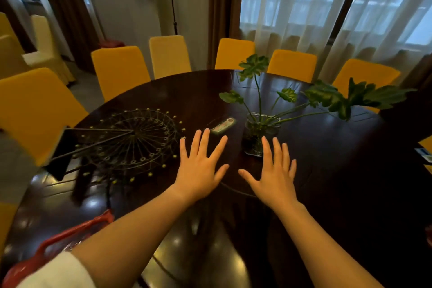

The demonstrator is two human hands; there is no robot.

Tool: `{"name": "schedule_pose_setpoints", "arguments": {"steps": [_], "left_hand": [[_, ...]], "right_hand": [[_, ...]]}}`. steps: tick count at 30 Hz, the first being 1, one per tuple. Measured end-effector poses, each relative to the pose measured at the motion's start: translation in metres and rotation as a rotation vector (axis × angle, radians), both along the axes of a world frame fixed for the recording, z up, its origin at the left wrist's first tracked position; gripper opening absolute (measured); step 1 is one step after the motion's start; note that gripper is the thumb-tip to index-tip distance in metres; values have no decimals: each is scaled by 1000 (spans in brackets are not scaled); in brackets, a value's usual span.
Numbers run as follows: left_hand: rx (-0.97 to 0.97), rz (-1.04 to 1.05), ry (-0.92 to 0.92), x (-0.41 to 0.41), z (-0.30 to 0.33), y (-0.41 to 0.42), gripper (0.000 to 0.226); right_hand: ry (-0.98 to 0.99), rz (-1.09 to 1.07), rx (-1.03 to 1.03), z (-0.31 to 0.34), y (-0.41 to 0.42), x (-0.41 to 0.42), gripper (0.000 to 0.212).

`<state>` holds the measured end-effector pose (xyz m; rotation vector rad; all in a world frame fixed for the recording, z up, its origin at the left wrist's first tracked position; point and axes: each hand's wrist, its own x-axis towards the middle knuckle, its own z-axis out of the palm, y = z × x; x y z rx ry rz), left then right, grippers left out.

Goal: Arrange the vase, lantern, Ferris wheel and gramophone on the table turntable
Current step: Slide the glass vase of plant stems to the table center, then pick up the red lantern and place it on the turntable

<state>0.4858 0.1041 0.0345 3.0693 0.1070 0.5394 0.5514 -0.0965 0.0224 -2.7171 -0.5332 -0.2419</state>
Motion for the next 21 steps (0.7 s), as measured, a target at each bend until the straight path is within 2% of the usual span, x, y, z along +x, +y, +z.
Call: {"name": "schedule_pose_setpoints", "arguments": {"steps": [5,11,14,18,21], "left_hand": [[-29,65,-30,-120,35,6,67],[8,122,-12,-327,44,44,66],[-67,238,56,-433,37,74,66],[-171,427,198,-535,30,104,72],[-225,442,175,-583,40,112,72]], "right_hand": [[-62,37,-40,26,8,-101,96],[-4,100,-35,18,37,-263,94],[37,130,-46,13,49,-340,92],[136,136,-86,9,66,-421,89],[179,149,-77,16,82,-470,86]]}}
